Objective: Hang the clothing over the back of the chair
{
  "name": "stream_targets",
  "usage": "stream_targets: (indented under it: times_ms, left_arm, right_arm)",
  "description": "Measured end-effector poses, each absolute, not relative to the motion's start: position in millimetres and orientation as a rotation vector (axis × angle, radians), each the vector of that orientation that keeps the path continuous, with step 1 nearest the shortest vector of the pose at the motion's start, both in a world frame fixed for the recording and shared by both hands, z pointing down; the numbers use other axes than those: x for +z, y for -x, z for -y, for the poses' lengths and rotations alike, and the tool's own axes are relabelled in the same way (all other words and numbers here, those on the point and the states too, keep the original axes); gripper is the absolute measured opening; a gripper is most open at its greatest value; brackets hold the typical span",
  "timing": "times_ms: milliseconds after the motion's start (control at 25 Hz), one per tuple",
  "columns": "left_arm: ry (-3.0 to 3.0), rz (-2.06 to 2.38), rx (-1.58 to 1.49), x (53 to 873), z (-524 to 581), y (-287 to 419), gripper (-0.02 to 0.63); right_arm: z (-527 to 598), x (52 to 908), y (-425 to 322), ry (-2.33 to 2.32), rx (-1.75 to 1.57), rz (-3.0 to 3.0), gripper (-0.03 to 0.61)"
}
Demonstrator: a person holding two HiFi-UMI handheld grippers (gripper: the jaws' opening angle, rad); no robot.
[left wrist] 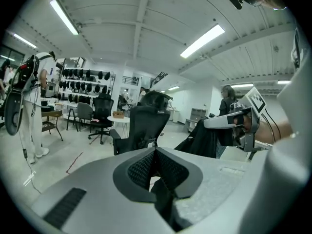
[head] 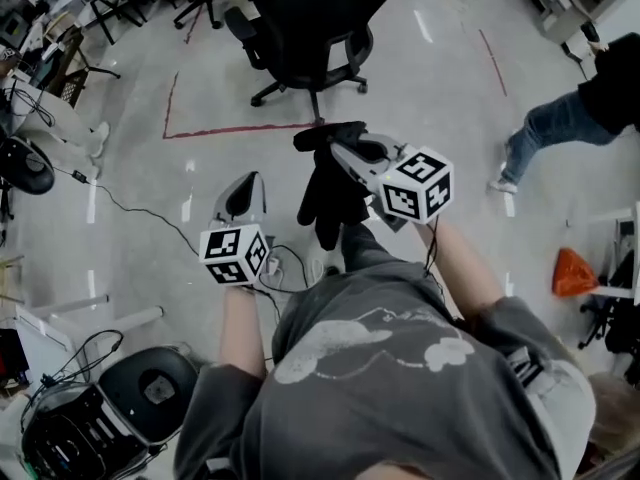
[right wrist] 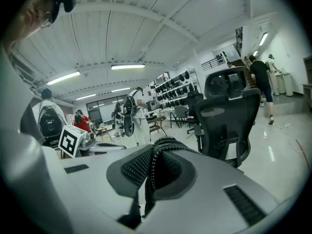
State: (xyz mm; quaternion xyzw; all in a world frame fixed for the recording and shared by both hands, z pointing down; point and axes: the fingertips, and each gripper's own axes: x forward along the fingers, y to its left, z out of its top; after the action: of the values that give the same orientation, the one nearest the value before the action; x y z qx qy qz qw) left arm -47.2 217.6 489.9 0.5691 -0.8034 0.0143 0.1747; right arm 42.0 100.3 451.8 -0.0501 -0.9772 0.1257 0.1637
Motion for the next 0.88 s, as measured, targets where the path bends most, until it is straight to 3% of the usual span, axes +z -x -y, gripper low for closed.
stream_targets:
  times_ms: [480, 880]
  left_arm:
    - [-1.459, 2.373, 0.125, 469, -92, 105, 0.002]
    - [-1.321, 2.515, 0.109, 439, -52, 180, 0.002]
  right_arm:
    - [5, 436, 47, 0.518, 0.367, 2.787, -0.002]
    - [42, 415, 137, 0.742, 0.284, 2.790, -0.002]
